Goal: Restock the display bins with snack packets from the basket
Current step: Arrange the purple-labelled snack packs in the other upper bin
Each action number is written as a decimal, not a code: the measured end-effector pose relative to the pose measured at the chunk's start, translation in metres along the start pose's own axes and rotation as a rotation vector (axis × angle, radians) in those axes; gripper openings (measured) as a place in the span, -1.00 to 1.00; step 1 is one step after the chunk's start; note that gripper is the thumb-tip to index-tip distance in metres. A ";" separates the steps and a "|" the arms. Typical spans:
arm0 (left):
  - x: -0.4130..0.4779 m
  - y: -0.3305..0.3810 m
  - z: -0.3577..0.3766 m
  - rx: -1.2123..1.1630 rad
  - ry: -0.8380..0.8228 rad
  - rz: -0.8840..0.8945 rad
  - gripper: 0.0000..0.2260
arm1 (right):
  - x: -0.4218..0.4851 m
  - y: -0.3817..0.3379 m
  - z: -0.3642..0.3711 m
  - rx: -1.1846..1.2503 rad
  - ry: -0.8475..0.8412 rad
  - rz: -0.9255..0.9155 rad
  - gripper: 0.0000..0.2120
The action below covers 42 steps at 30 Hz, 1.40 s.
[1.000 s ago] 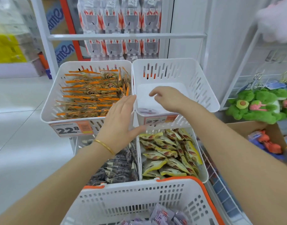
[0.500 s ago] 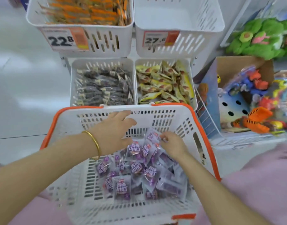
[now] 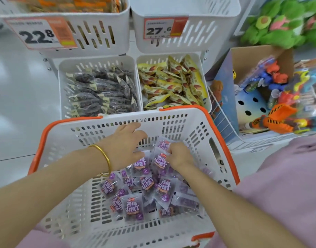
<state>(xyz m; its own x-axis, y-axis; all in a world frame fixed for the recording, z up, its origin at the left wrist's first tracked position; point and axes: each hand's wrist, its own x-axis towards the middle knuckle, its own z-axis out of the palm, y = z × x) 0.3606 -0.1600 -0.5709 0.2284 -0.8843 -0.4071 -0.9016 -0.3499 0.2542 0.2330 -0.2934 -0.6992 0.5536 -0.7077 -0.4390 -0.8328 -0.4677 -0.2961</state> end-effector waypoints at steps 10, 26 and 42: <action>0.020 0.028 -0.011 -0.550 0.030 -0.032 -0.54 | -0.063 -0.017 -0.153 0.405 -0.122 -0.308 -0.80; 0.033 0.009 -0.015 -1.029 0.095 -0.158 -0.63 | -0.057 -0.019 -0.145 0.801 0.027 -0.374 -0.68; 0.034 0.019 -0.024 -0.976 0.209 0.100 -0.51 | -0.043 -0.033 -0.157 0.777 0.073 -0.407 -0.78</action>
<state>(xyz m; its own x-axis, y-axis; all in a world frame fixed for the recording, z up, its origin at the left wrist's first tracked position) 0.3597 -0.2043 -0.5590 0.3122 -0.9274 -0.2059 -0.2458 -0.2882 0.9255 0.2358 -0.3303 -0.5376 0.7831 -0.6089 -0.1267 -0.3179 -0.2167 -0.9230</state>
